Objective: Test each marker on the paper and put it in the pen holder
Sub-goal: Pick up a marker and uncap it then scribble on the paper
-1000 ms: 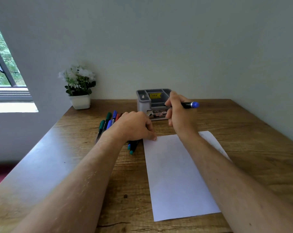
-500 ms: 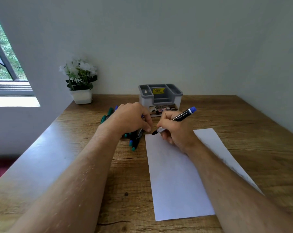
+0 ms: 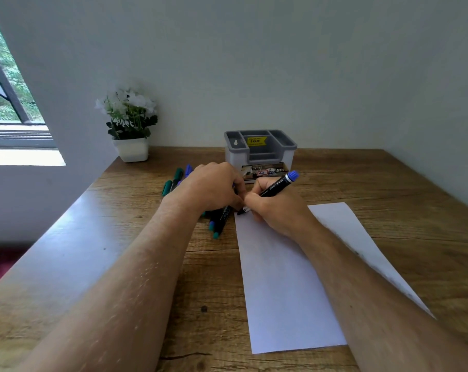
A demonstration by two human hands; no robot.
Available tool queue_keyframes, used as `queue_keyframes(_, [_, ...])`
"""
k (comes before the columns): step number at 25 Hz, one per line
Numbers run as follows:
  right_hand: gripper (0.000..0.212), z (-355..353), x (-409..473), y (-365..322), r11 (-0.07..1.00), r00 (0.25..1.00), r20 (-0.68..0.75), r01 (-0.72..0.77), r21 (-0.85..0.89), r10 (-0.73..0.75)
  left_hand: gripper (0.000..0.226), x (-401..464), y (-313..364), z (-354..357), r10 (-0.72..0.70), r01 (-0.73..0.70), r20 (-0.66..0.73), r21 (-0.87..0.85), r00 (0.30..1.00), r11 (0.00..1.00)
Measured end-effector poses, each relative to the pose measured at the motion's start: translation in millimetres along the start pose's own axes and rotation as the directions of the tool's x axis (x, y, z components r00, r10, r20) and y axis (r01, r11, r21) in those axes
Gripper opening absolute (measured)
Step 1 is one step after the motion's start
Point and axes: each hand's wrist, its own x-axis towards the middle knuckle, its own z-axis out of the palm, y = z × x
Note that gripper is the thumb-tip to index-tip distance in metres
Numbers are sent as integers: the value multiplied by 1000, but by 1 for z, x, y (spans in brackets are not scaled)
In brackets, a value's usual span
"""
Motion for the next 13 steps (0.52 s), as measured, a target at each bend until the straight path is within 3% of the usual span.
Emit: queue_keyframes(13, [25,-1,1,-2,1000,999,41,21,-24,-20,15,1,1,0,15,-16,19,2,1000,1000])
